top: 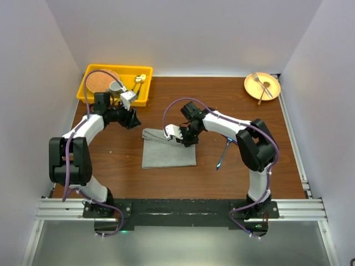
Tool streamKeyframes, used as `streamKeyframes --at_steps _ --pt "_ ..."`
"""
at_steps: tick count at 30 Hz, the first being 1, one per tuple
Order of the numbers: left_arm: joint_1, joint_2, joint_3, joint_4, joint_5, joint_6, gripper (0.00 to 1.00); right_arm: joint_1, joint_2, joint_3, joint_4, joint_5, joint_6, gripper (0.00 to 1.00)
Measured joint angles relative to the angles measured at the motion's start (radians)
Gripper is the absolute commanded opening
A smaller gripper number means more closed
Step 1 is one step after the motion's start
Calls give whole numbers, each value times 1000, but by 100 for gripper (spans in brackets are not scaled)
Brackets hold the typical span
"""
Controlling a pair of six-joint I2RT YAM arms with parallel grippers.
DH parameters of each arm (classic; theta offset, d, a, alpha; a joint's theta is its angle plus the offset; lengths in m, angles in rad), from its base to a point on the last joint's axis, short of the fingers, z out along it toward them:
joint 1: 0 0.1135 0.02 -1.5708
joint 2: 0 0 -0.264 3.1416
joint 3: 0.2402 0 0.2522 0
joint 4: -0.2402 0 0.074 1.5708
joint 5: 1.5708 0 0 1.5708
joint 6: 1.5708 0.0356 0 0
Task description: Fold the napkin into a case and place the utensils inside
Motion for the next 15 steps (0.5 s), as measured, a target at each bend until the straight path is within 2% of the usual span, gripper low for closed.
streamKeyframes --at_steps 3,9,11,15 --pt "-5 1 24 -63 38 201 57 0 -7 0 -3 -1 0 0" --pt "-7 6 31 -209 96 735 54 -6 -14 0 -7 -4 -1 0" --pt "-19 27 45 -249 107 861 53 -8 -18 -2 -7 -4 -1 0" --pt "-65 61 53 -275 113 1006 51 -14 -27 -6 -7 -5 -1 0"
